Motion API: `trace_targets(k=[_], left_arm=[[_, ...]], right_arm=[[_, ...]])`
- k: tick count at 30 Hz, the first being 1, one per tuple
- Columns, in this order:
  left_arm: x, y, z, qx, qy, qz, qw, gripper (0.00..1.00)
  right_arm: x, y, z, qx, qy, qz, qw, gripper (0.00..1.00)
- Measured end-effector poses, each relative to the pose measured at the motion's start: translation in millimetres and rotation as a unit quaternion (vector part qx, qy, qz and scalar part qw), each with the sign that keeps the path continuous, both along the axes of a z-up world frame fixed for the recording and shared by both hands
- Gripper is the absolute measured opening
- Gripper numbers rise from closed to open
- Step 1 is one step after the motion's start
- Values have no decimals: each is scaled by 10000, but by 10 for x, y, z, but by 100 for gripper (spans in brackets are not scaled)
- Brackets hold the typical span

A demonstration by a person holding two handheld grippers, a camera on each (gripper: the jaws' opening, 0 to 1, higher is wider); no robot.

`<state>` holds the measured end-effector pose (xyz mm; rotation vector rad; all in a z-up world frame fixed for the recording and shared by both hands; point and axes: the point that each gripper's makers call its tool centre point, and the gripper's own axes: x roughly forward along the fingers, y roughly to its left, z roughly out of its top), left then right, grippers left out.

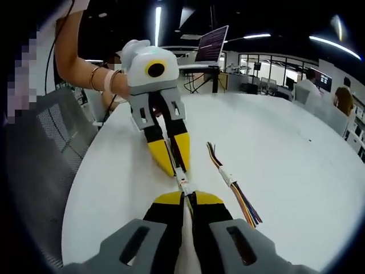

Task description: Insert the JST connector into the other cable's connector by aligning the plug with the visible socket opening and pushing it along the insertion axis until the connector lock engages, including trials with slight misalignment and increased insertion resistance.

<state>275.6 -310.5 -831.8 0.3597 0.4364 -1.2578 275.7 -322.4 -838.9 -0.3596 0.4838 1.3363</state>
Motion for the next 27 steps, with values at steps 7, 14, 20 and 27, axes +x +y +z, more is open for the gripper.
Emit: trace_targets(k=[7,14,20,27], left_arm=[[15,-23,9,70,-71,-51,9999,1],[36,-75,82,-43,-139,-101,9998,1],[47,-104,70,15,-167,-177,9997,1],[62,-119,83,8,-209,-197,9996,1]], right_arm=[[15,22,-10,-25,-41,8,10000,2],[46,-10,33,117,33,-94,9999,2],[55,-53,29,48,6,-141,9999,1],[73,-81,62,116,54,-214,9997,1]])
